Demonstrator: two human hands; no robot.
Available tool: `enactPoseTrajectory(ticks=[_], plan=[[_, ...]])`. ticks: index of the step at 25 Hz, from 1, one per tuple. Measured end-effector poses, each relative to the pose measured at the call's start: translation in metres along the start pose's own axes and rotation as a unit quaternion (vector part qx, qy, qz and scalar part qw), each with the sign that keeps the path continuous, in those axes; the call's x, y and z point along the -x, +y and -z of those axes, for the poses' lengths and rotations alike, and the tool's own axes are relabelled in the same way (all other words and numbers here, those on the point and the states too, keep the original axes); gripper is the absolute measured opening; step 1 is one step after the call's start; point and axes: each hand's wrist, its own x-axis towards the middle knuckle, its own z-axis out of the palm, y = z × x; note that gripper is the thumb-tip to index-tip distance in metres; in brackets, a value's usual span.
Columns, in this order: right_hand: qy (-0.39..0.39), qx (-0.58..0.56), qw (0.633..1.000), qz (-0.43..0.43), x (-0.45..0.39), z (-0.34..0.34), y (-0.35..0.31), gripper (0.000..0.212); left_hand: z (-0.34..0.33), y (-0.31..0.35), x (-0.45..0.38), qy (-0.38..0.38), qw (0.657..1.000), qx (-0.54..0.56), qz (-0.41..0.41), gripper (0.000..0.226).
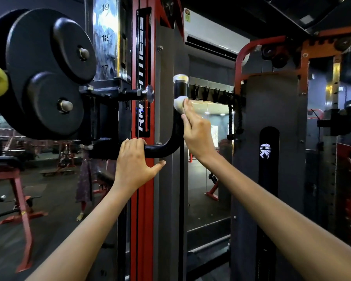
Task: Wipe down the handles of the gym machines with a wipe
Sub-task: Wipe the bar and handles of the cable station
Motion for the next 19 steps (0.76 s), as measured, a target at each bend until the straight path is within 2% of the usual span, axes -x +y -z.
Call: enactPoseTrajectory(ticks=[4, 7, 11, 15, 19], plan=[[0.080, 0.027, 0.996, 0.022, -0.034, 0.012, -0.005, 0.036, -0.001, -0.001, 0.001, -0.001, 1.000, -0.011, -0.008, 0.059], [0.054, 0.011, 0.998, -0.015, -0.040, -0.011, -0.010, 0.044, 0.002, -0.004, 0.000, -0.011, 1.000, -0.004, -0.015, 0.058], [0.076, 0.006, 0.997, 0.000, 0.021, -0.031, -0.002, 0.050, 0.002, -0.006, 0.001, -0.012, 0.999, -0.008, -0.035, 0.062], [0.031, 0.049, 0.998, 0.027, 0.077, -0.031, -0.004, 0.054, 0.000, -0.012, 0.000, -0.031, 0.998, -0.022, -0.056, 0.067], [0.087, 0.077, 0.993, 0.032, 0.018, -0.006, -0.008, 0.040, -0.002, -0.015, 0.001, -0.034, 0.997, -0.032, -0.068, 0.069]])
